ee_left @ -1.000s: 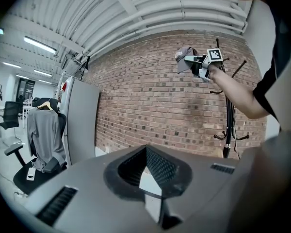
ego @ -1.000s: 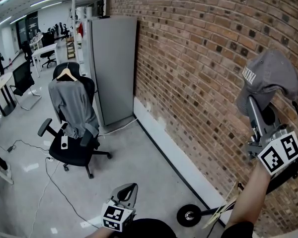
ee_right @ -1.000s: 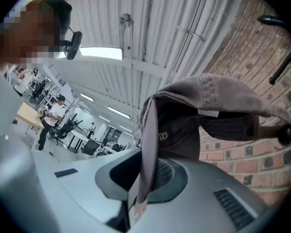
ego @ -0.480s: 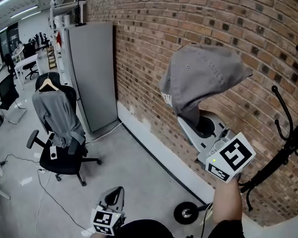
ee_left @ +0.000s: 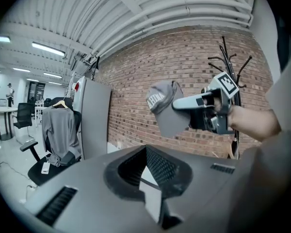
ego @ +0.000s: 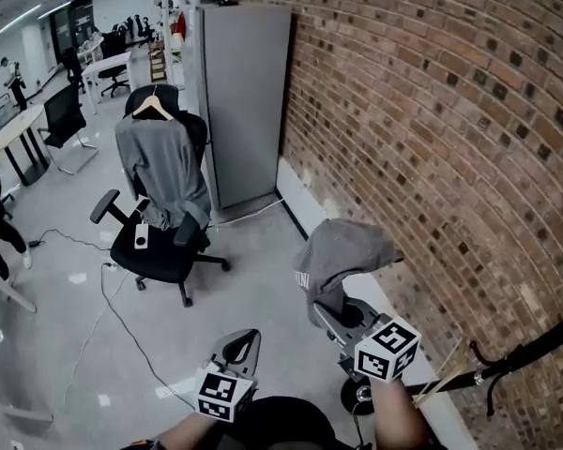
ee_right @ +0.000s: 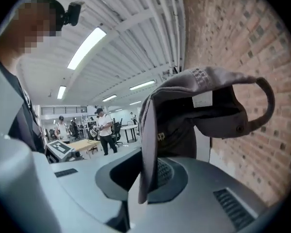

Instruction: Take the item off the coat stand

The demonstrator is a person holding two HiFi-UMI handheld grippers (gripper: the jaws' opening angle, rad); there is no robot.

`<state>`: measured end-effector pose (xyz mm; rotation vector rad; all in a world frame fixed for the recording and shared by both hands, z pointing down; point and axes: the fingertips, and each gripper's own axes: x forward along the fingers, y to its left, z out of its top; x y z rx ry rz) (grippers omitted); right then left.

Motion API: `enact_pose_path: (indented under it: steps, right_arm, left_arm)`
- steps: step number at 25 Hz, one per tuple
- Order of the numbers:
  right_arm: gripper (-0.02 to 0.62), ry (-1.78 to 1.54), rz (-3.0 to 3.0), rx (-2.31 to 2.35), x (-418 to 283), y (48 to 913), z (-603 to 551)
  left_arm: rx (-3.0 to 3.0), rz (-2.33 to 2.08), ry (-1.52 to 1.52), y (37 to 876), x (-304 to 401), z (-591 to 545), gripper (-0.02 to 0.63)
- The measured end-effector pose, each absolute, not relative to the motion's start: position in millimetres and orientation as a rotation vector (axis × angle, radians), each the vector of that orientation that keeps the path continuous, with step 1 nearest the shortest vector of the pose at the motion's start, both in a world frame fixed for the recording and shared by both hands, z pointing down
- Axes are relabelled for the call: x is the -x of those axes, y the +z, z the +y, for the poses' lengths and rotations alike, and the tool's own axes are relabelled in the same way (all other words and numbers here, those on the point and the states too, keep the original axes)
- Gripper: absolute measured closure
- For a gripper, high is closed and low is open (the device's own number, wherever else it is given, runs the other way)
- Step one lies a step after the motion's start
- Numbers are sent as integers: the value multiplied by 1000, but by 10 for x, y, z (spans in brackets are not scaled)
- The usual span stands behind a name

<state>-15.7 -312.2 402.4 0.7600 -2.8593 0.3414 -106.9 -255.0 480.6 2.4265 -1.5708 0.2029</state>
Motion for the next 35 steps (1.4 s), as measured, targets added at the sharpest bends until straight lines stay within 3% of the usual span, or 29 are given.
enact_pose_path:
  steps: [7, 13, 35]
  right_arm:
    - [560, 773, -2706, -708, 443, 5273, -2598]
    - [560, 909, -2567, -713, 418, 5907, -2166]
    - [562, 890, -2622, -830, 306, 5736, -2096]
  left_arm:
    - [-2359, -1586, 314, 5275, 1424, -2509, 565]
    - [-2331, -1543, 388, 5556, 1501, -2485, 565]
    - [-2419, -1440, 394, 5548, 1178, -2513, 565]
